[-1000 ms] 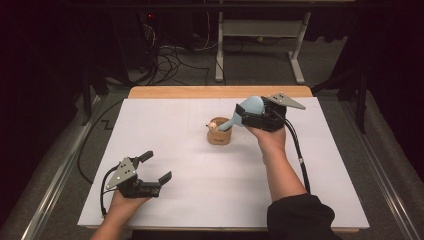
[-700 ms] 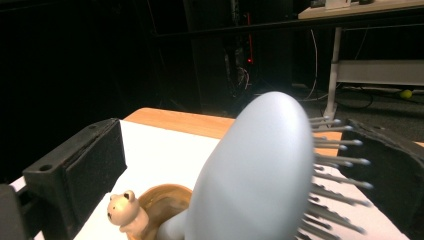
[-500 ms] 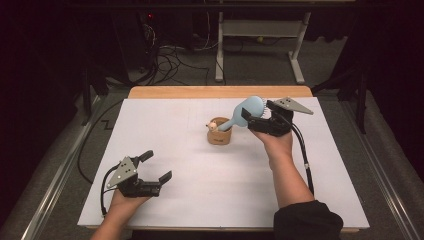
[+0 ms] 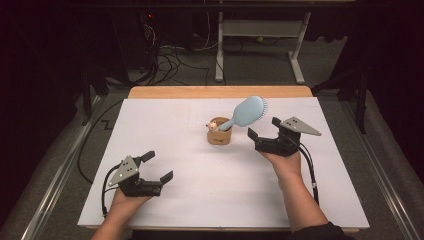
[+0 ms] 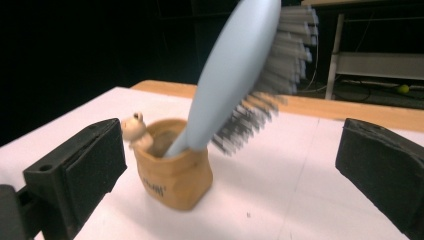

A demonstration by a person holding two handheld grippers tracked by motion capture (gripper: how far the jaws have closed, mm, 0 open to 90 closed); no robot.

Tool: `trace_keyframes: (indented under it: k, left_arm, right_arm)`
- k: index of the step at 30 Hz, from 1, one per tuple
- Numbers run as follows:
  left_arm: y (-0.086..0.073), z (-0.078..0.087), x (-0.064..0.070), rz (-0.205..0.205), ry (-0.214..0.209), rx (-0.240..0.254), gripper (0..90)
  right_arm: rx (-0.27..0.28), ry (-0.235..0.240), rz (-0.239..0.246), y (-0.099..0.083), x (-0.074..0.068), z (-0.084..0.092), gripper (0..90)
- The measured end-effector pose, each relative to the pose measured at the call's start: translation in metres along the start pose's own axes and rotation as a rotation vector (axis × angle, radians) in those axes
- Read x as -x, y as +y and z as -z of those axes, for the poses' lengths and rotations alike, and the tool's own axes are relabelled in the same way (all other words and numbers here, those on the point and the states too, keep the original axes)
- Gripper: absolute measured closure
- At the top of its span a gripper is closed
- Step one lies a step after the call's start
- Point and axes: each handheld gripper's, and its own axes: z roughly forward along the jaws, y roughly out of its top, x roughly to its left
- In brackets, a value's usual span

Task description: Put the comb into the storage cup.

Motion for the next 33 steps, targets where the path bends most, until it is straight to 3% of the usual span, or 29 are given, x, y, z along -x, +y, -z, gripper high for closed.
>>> trace_keyframes:
  k: [10,19,29,31,33]
  left_arm:
    - [-0.001,0.006,-0.007,0.007,0.029,-0.001,4.2]
    - [-0.001,0.011,-0.011,0.016,0.045,0.007,4.2]
    - [-0.002,0.016,-0.007,0.031,0.022,0.018,4.2]
    - [-0.001,0.016,-0.005,0.035,0.02,0.021,4.2]
    - [-0.001,0.015,-0.003,0.031,0.016,0.02,4.1]
  right_arm:
    - [-0.008,-0.002,0.017,-0.034,0.005,0.029,0.4]
    - [0.016,-0.007,0.03,-0.062,0.01,0.065,0.4]
    - [0.111,-0.041,0.053,-0.076,0.013,0.125,0.5]
    - [0.113,-0.053,0.074,-0.078,0.012,0.129,0.5]
    - [0.139,-0.048,0.061,-0.076,0.012,0.13,0.5]
